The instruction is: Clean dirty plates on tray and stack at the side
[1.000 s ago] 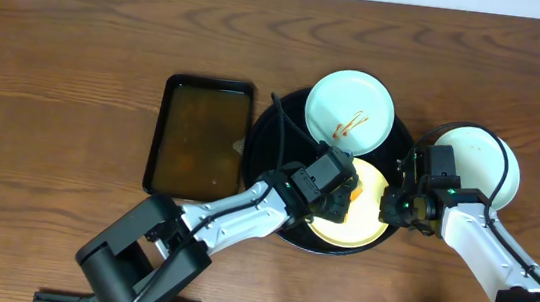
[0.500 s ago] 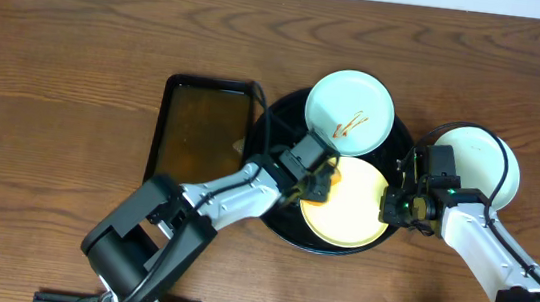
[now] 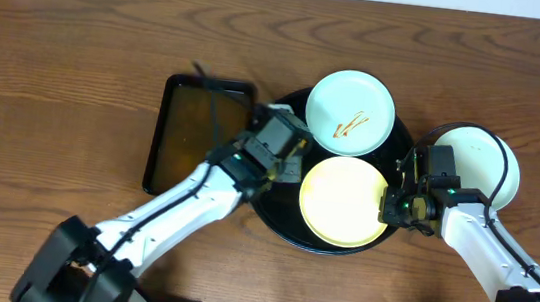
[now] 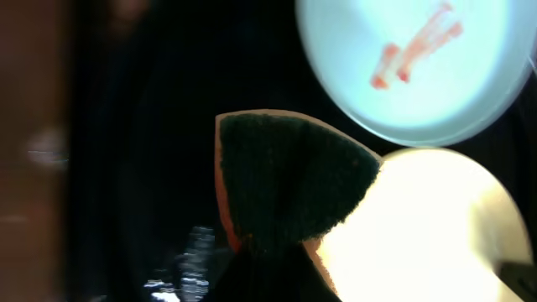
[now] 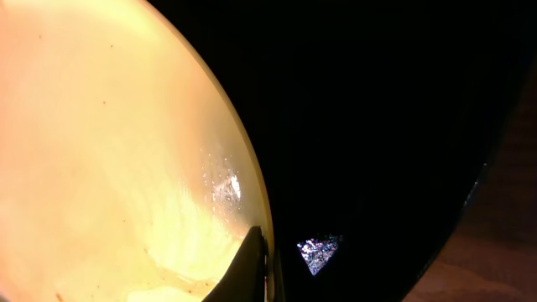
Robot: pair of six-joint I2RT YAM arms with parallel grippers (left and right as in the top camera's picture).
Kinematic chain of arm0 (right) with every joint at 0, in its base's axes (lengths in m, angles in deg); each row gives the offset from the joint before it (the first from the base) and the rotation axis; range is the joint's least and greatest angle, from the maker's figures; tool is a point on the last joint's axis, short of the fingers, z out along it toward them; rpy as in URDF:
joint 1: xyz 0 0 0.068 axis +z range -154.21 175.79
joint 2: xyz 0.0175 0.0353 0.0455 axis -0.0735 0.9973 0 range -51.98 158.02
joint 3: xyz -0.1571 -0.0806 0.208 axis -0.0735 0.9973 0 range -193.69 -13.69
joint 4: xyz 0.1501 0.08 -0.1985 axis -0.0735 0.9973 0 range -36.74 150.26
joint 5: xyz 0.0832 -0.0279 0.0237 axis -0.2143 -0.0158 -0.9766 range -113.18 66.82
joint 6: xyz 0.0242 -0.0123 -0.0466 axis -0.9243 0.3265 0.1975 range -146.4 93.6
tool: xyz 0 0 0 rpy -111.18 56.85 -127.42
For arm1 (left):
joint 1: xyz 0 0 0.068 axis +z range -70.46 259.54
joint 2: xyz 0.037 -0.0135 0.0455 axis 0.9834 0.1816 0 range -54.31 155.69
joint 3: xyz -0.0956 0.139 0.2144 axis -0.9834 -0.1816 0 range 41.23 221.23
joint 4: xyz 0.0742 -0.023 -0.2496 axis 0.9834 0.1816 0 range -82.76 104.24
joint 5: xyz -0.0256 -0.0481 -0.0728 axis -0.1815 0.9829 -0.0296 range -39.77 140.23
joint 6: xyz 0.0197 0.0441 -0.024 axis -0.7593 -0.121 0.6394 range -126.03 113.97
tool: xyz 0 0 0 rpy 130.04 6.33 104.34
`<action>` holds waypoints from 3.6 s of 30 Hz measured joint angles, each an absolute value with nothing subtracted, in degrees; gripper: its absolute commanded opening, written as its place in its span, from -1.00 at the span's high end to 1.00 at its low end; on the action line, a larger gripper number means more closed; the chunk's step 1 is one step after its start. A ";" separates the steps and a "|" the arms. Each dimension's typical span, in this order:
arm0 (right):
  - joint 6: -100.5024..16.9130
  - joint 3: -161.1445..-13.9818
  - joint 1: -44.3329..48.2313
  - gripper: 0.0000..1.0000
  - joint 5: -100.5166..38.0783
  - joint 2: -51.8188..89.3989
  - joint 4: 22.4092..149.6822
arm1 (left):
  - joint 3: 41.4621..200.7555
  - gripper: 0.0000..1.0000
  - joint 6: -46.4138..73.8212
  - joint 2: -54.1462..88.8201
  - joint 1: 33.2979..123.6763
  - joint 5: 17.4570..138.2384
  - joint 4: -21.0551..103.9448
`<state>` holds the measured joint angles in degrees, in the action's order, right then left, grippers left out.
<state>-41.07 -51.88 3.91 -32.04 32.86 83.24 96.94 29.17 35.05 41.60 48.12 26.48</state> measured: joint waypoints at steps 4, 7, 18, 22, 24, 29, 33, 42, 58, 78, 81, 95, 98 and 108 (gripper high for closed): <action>-41.07 -51.88 3.91 0.58 -31.93 32.92 83.35 | 96.91 0.85 29.17 34.94 46.41 46.57 30.33; -41.03 -51.86 3.91 0.60 -31.97 33.05 83.46 | 96.91 0.85 28.84 34.94 50.39 45.96 31.45; -41.23 -52.25 3.80 0.98 -32.43 34.01 81.07 | 96.91 0.85 28.45 34.94 57.76 45.35 33.89; -39.72 -52.21 3.82 0.98 -34.14 34.12 78.84 | 96.91 0.85 28.45 34.94 57.73 45.32 34.02; -38.21 -52.28 3.84 0.98 -35.14 32.99 80.07 | 96.91 0.85 28.42 34.94 57.73 45.35 34.05; -34.23 -53.74 3.91 0.98 -35.19 24.46 80.88 | 96.91 0.85 28.42 34.94 57.73 45.32 34.05; -29.93 -54.61 3.91 0.98 -32.28 17.27 80.83 | 96.91 0.85 28.45 34.94 57.73 45.32 34.05; -21.36 -54.61 7.58 0.98 -19.27 8.68 75.04 | 96.91 0.85 28.42 34.94 57.73 45.32 34.05; -3.52 -54.61 34.37 0.98 20.44 7.26 70.19 | 96.91 0.85 28.42 34.94 57.76 45.35 34.07; -38.65 -54.77 -15.61 0.98 -3.17 15.61 63.02 | 96.91 0.85 28.45 34.94 57.73 45.35 34.07; -40.64 -54.81 -23.96 0.95 -8.00 20.00 63.22 | 96.91 0.85 28.45 34.94 57.73 45.32 34.07; -34.36 -60.73 -15.42 -0.35 -34.29 24.31 69.66 | 96.91 0.85 28.45 34.94 57.73 45.35 34.07; -31.98 -68.10 -11.48 -0.35 -36.52 26.98 76.33 | 96.91 0.85 28.45 34.94 57.73 45.32 34.09; -29.80 -74.37 -1.45 -0.18 -42.22 47.63 80.16 | 96.91 0.84 28.45 34.94 57.73 45.35 34.07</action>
<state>-29.80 -74.37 -1.45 -42.22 47.63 80.16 96.91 28.45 34.94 57.73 45.35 34.07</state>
